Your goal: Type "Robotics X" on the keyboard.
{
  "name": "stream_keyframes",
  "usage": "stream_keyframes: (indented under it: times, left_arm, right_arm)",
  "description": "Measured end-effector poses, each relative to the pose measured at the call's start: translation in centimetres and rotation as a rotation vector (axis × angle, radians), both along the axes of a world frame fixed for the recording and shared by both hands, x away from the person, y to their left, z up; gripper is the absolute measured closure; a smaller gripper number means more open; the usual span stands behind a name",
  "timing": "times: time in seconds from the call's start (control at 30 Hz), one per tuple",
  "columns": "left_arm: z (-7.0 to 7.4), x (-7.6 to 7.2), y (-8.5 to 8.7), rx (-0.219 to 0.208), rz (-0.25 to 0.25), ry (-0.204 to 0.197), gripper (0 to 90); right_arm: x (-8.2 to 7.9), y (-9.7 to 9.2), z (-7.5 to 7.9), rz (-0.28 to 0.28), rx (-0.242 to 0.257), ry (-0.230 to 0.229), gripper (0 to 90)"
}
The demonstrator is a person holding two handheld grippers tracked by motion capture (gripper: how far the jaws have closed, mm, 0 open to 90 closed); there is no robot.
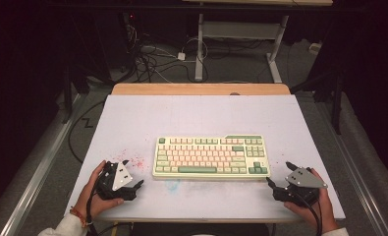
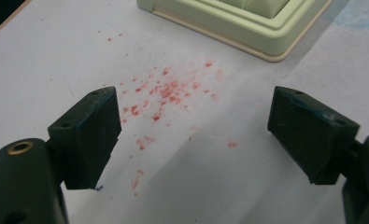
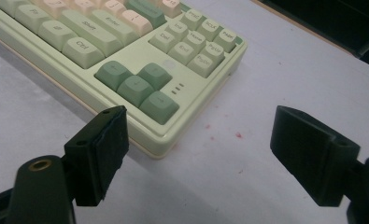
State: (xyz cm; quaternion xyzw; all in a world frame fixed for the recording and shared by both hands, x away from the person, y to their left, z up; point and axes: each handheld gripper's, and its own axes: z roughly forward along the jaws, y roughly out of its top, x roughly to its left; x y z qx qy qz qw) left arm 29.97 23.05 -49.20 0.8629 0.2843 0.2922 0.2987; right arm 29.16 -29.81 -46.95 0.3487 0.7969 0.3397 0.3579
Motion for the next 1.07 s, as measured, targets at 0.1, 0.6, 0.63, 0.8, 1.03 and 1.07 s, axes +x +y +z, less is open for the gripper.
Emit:
stream_keyframes:
  times: [0.1, 0.6, 0.63, 0.8, 1.03, 1.07]
  left_arm:
    - [0.02, -0.07, -0.02, 0.004, -0.003, -0.005, 16.3]
    - [0.11, 0.18, -0.31, 0.006, -0.001, -0.004, 16.3]
    - [0.12, 0.21, -0.31, 0.007, 0.000, -0.005, 16.3]
    - [0.13, 0.37, -0.34, 0.014, 0.002, -0.002, 16.3]
    - [0.23, 0.66, -0.53, 0.009, 0.004, -0.005, 16.3]
    - [0.22, 0.73, -0.62, 0.011, 0.006, -0.004, 16.3]
  right_arm:
    - [-0.22, 0.09, 0.09, -0.001, -0.001, -0.002, 19.6]
    - [-0.16, 0.27, 0.13, 0.009, -0.006, -0.009, 19.6]
    - [-0.15, 0.29, 0.13, 0.010, -0.006, -0.009, 19.6]
    - [-0.04, 0.34, 0.04, 0.017, -0.013, -0.007, 19.6]
    - [0.01, 0.21, -0.03, 0.014, -0.021, -0.007, 19.6]
    - [0.03, 0.17, -0.03, 0.014, -0.020, -0.008, 19.6]
